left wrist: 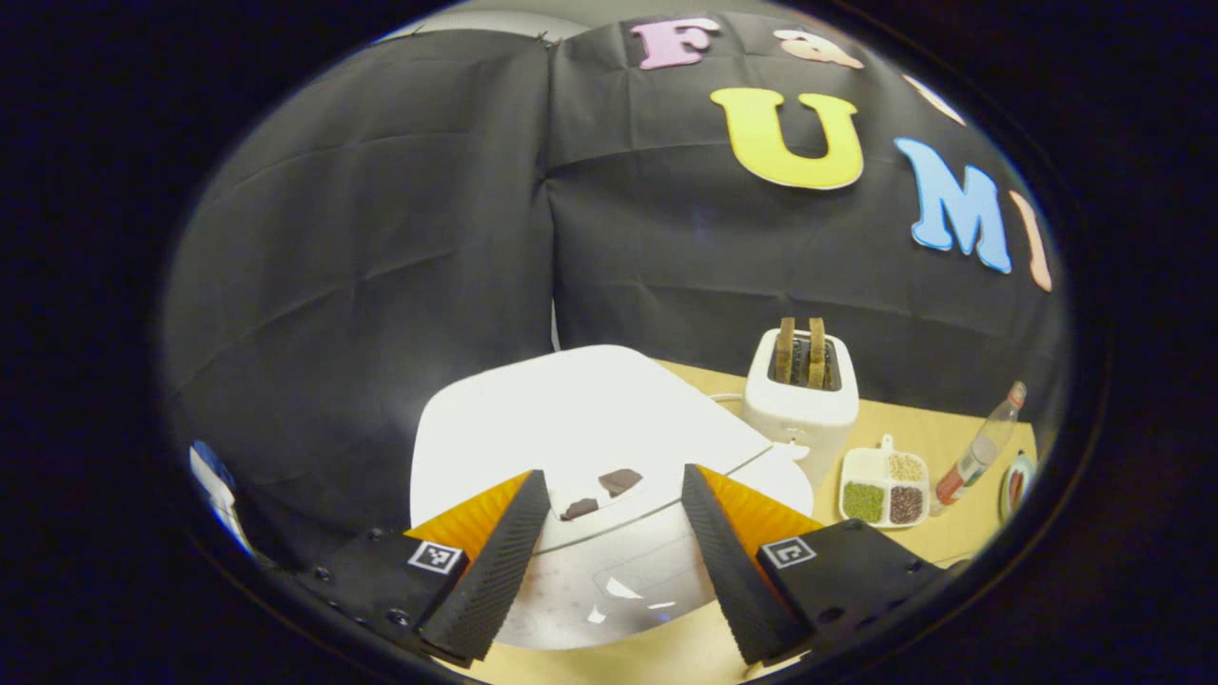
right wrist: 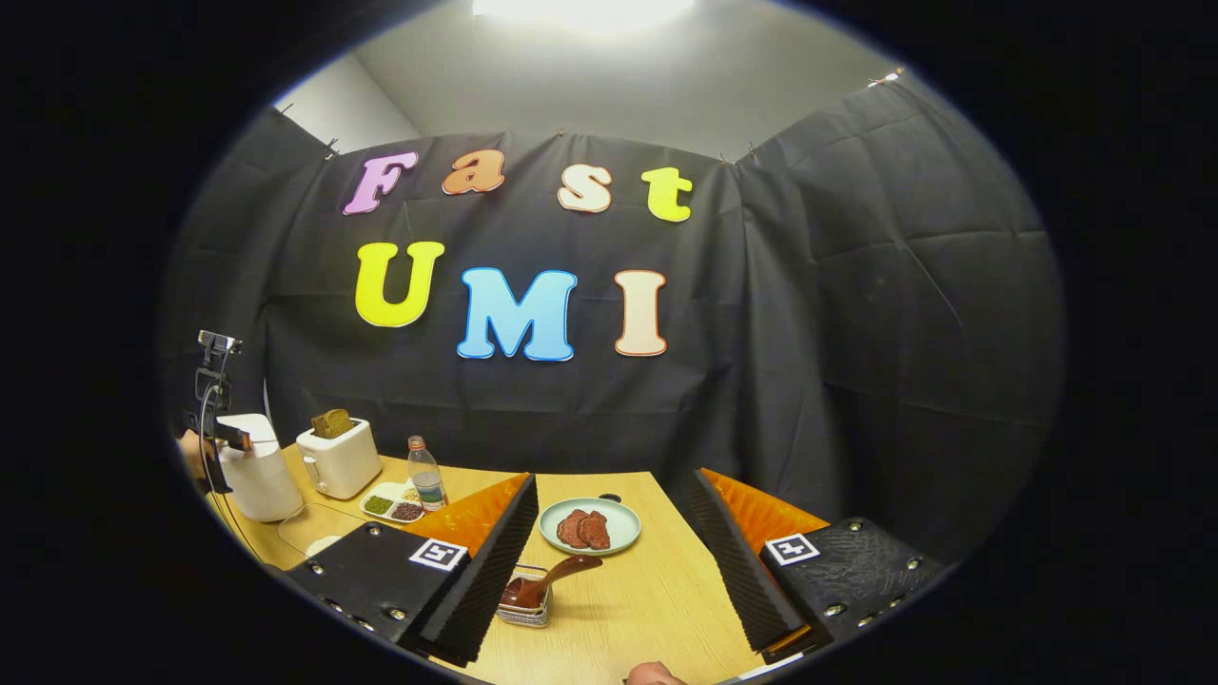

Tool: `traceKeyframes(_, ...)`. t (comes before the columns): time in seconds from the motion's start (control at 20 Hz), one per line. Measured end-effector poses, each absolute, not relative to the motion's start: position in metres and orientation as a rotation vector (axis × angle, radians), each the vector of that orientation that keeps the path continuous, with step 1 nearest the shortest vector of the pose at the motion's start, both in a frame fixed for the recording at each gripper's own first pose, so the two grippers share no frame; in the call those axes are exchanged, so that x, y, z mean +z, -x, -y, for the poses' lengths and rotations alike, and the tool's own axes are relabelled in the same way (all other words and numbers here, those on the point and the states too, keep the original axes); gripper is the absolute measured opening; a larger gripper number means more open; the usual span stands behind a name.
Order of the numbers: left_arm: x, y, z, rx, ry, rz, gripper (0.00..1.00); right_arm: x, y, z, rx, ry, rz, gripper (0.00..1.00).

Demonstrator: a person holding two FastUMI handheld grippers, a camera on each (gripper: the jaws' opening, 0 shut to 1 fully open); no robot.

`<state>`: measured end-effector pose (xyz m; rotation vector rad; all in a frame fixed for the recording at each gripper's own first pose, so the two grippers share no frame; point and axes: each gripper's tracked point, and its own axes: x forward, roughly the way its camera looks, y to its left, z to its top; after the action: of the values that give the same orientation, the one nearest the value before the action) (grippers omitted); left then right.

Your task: Close the left gripper, press the button to open the rice cooker; take a wooden spoon from the chopstick holder with the right hand, scoop a spoonful of rice and pour it into the rice cooker, then put the wooden spoon back into the chopstick holder.

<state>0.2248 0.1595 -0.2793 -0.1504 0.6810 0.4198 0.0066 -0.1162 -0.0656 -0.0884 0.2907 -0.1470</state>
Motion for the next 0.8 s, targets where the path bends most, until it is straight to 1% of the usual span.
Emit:
traceKeyframes(0.1, -0.282, -0.222, -0.158, 0.423, 0.164, -0.695, 0.99, -0.068, -0.007, 0.110, -0.137, 0.079, -0.294, 0.98)
traceKeyframes(0.3, -0.282, -0.220, -0.152, 0.388, 0.163, -0.663, 0.99, -0.077, -0.011, 0.096, -0.112, 0.044, -0.313, 0.98)
traceKeyframes(0.35, -0.282, -0.218, -0.152, 0.377, 0.144, -0.661, 0.97, -0.075, -0.012, 0.093, -0.106, 0.036, -0.310, 0.98)
traceKeyframes(0.45, -0.278, -0.214, -0.150, 0.349, 0.101, -0.653, 0.99, -0.068, -0.015, 0.087, -0.098, 0.029, -0.293, 0.98)
traceKeyframes(0.5, -0.275, -0.210, -0.148, 0.334, 0.094, -0.643, 0.96, -0.067, -0.015, 0.084, -0.092, 0.028, -0.287, 0.98)
traceKeyframes(0.55, -0.273, -0.207, -0.147, 0.327, 0.090, -0.639, 0.98, -0.065, -0.017, 0.081, -0.084, 0.028, -0.282, 0.98)
traceKeyframes(0.65, -0.272, -0.199, -0.148, 0.327, 0.087, -0.639, 0.99, -0.062, -0.020, 0.077, -0.074, 0.030, -0.272, 0.98)
traceKeyframes(0.8, -0.250, -0.191, -0.143, 0.304, 0.104, -0.573, 0.98, -0.054, -0.022, 0.071, -0.060, 0.019, -0.251, 0.98)
